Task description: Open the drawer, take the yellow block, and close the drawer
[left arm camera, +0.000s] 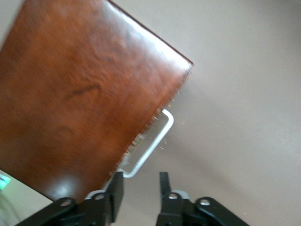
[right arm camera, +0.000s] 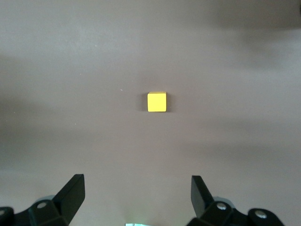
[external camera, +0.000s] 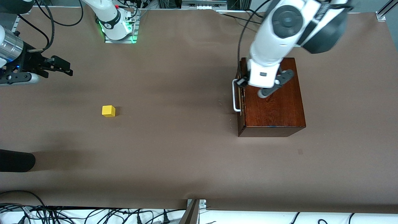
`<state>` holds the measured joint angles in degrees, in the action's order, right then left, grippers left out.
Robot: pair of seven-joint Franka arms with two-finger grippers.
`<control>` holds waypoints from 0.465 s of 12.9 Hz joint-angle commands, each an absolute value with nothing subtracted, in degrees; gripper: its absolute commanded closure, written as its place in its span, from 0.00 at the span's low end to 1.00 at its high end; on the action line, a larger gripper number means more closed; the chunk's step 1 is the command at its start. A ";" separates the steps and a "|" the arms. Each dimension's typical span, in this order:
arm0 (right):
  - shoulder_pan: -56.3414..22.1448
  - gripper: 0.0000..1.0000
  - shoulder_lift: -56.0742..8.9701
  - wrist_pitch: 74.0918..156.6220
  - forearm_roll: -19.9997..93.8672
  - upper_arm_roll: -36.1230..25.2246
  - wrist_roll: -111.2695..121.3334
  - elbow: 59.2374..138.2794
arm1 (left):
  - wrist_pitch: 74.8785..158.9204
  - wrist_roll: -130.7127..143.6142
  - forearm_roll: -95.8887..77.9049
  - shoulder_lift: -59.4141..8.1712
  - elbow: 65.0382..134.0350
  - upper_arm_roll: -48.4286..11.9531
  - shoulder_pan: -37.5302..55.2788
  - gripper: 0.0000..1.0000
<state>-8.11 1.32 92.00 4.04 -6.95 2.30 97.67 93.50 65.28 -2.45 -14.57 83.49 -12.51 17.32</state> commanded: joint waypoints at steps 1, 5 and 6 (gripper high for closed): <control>-6.51 0.00 1.32 92.20 3.25 -5.72 2.55 96.42 | 90.36 56.72 -3.78 -10.82 84.55 -12.66 13.47 0.00; -6.15 0.00 1.84 92.20 1.67 -5.80 3.25 96.42 | 85.09 38.36 -3.60 -5.37 85.61 -9.16 8.79 0.00; -6.15 0.00 1.93 92.11 1.67 -5.97 3.77 96.59 | 84.73 34.49 -3.60 -4.32 85.95 -7.23 8.79 0.00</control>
<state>-7.23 1.32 92.14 2.46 -6.61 2.58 96.76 85.75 41.80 -2.49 -7.85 83.64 -9.66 9.49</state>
